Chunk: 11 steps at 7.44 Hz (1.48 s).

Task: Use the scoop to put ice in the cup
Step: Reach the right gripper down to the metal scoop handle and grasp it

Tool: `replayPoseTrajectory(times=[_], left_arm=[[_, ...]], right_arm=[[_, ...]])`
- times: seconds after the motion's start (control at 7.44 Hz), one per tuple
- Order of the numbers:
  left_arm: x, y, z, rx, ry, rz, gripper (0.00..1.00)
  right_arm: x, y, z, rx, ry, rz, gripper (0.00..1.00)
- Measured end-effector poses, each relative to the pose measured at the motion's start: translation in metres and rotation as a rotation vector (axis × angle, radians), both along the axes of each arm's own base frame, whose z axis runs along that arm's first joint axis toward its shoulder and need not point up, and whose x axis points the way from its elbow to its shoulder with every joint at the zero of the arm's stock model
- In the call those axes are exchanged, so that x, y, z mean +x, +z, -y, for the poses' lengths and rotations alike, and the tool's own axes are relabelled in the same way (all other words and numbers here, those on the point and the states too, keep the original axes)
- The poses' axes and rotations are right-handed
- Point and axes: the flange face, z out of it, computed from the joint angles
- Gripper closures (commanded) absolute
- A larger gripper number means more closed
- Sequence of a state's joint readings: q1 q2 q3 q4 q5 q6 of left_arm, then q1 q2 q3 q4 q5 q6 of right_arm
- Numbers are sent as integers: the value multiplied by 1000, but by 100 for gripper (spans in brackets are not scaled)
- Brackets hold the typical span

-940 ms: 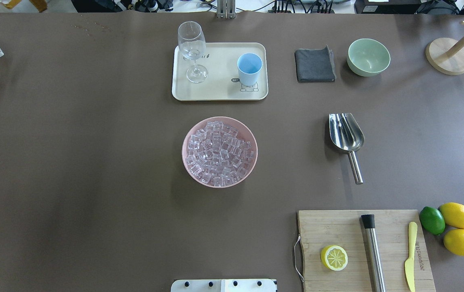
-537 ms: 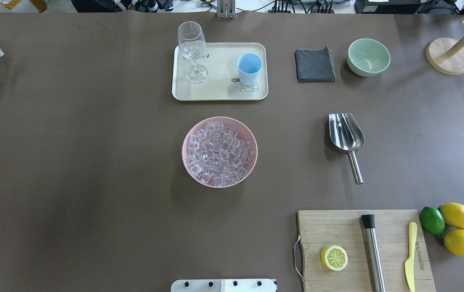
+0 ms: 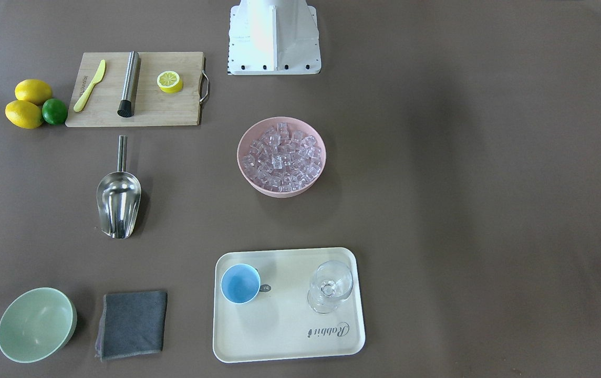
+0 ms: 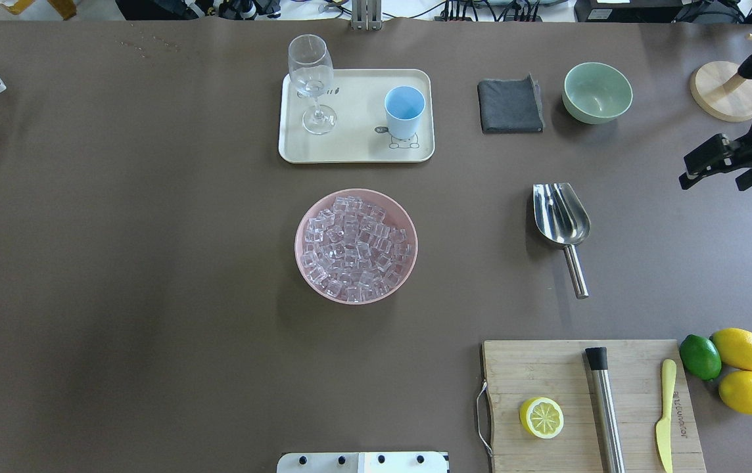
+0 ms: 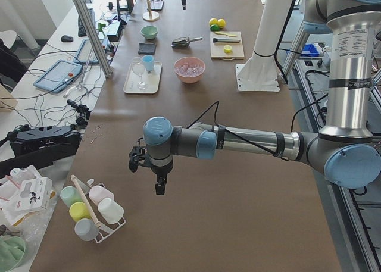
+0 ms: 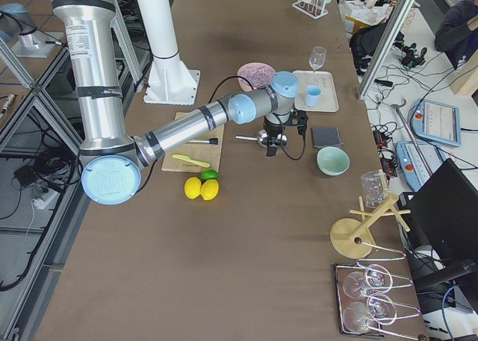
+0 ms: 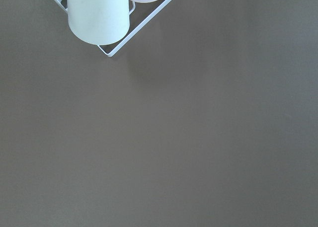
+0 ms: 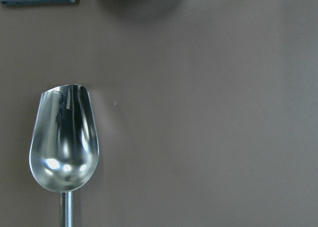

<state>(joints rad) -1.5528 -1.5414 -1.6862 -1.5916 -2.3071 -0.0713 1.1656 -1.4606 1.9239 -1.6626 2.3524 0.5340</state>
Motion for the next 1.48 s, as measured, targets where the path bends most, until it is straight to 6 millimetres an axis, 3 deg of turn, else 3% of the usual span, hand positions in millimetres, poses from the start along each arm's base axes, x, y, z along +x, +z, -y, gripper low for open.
replayPoseTrajectory(times=[0.4,0.67,1.34,1.48], left_arm=[[1,-5,1,10,1,0,2],[14,-14,4,46,29,-1,2],[125,-78,15,440,243,-56,2],[162,-93,14,553,310,-88,2]], right_arm=[[-81,-27,-21,-16,-46,-32,0],[-123,-37,-34,-48,-55,-49,0],[-194,-30,-74,-130,-77,-66,1],[-205,-22,-77,-129,-70,-59,1]])
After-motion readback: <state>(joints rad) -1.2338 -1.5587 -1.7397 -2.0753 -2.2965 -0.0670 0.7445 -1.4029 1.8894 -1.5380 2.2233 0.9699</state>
